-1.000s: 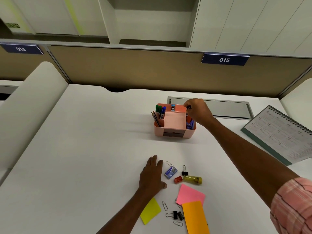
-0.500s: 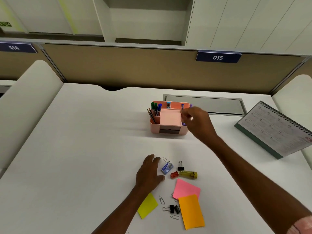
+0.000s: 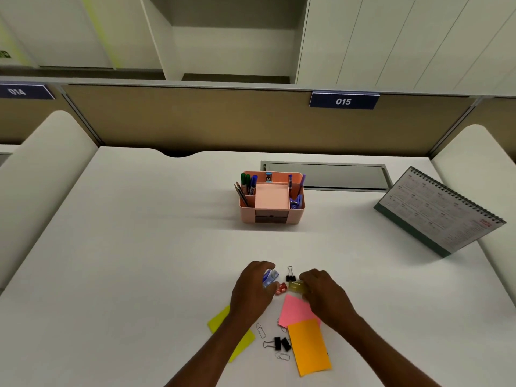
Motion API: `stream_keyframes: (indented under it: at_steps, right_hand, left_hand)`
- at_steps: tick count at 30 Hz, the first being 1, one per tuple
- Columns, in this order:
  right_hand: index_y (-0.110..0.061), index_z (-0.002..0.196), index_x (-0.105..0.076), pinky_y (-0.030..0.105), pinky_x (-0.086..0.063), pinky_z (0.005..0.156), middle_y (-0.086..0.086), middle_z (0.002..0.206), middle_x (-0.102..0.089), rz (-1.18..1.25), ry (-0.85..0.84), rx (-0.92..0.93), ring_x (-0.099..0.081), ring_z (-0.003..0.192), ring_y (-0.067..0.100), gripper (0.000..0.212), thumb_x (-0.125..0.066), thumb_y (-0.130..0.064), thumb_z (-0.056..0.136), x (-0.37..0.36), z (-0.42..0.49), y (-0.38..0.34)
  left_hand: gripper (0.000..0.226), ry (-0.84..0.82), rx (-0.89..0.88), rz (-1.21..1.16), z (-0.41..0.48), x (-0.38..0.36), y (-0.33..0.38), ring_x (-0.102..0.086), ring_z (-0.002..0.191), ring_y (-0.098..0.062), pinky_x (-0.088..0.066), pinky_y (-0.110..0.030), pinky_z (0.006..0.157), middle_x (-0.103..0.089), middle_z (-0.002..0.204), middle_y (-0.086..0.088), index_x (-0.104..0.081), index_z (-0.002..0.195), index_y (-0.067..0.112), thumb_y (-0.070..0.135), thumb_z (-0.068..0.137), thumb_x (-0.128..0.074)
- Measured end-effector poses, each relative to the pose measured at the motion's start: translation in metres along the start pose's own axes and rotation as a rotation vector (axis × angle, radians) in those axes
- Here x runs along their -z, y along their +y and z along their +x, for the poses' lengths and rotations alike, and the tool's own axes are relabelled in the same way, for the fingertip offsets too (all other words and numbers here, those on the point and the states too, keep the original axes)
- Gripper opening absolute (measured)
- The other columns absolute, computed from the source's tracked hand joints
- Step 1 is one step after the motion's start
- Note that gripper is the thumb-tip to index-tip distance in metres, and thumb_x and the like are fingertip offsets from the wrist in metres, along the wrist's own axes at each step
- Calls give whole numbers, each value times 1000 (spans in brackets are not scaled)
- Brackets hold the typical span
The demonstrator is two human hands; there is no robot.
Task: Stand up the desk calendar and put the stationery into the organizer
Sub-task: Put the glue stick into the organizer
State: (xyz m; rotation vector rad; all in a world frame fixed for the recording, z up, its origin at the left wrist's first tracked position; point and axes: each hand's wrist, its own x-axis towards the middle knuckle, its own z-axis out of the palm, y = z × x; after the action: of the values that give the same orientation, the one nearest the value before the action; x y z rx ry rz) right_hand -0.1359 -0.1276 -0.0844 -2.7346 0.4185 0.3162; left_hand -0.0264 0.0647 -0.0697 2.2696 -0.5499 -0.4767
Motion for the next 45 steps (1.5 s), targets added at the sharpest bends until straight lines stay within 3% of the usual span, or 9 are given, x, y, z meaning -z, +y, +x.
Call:
stream_keyframes:
  at_steps: [6,10,12,17,20,33,37,41,45]
  right_hand:
    - [-30,119,-60,32,-54,75,-8,113,-63,75,99,-29,-57,107,16,30,-61,-19,92,1,-3,-1]
    - [-32,111,-65,16,-51,72,-14,96,-69,468,144,-82,-65,86,3,29,-78,-22,87,26,-3,-19]
    - [-31,110,-65,18,-56,72,-11,90,-73,625,173,-67,-69,83,4,31,-82,-23,85,42,0,-33]
    - [-29,114,-65,32,-63,74,-8,94,-75,805,206,21,-73,89,10,36,-83,-18,84,68,15,-62]
    - [-28,118,-68,20,-60,77,-15,102,-73,784,225,23,-70,93,1,41,-85,-21,81,80,30,-75]
    - [-10,124,-72,9,-46,77,5,112,-76,631,355,11,-62,85,4,29,-69,-18,97,113,115,-106]
    - [-9,123,-73,30,-53,96,8,115,-76,567,377,-40,-68,99,21,29,-65,-24,100,110,147,-104]
    - [-5,131,-68,33,-49,100,11,124,-72,463,329,-137,-67,112,29,35,-64,-22,100,106,177,-104]
    - [-8,127,-68,24,-43,88,10,119,-72,394,310,-148,-67,105,26,29,-60,-21,103,103,194,-107]
  left_hand:
    - [27,25,7,-71,1,2,15,-61,109,-3,-51,-25,96,-69,118,16,-71,120,27,33,93,-73]
    - [14,24,161,-330,4,8,27,-71,94,-3,-57,-27,88,-78,97,12,-78,104,26,30,92,-73]
    - [13,-30,267,-545,8,12,36,-75,89,-12,-61,-33,84,-79,89,6,-80,99,25,33,94,-71]
    - [24,-23,384,-880,29,29,52,-78,90,-25,-64,-40,86,-80,97,-7,-75,113,14,32,97,-71]
    - [22,32,401,-954,45,41,55,-79,89,-25,-63,-41,87,-80,99,-11,-74,114,11,25,99,-68]
    - [28,93,386,-898,99,76,65,-74,103,-24,-64,-32,77,-75,115,-6,-69,124,14,29,103,-60]
    - [29,111,406,-806,114,79,68,-72,104,-24,-64,-36,80,-72,121,-3,-66,130,21,32,105,-56]
    - [34,131,397,-704,121,80,68,-71,99,-20,-62,-35,79,-66,125,0,-60,139,23,33,106,-53]
    - [34,103,399,-688,123,81,65,-72,89,-18,-61,-29,70,-65,119,1,-60,138,25,36,107,-51]
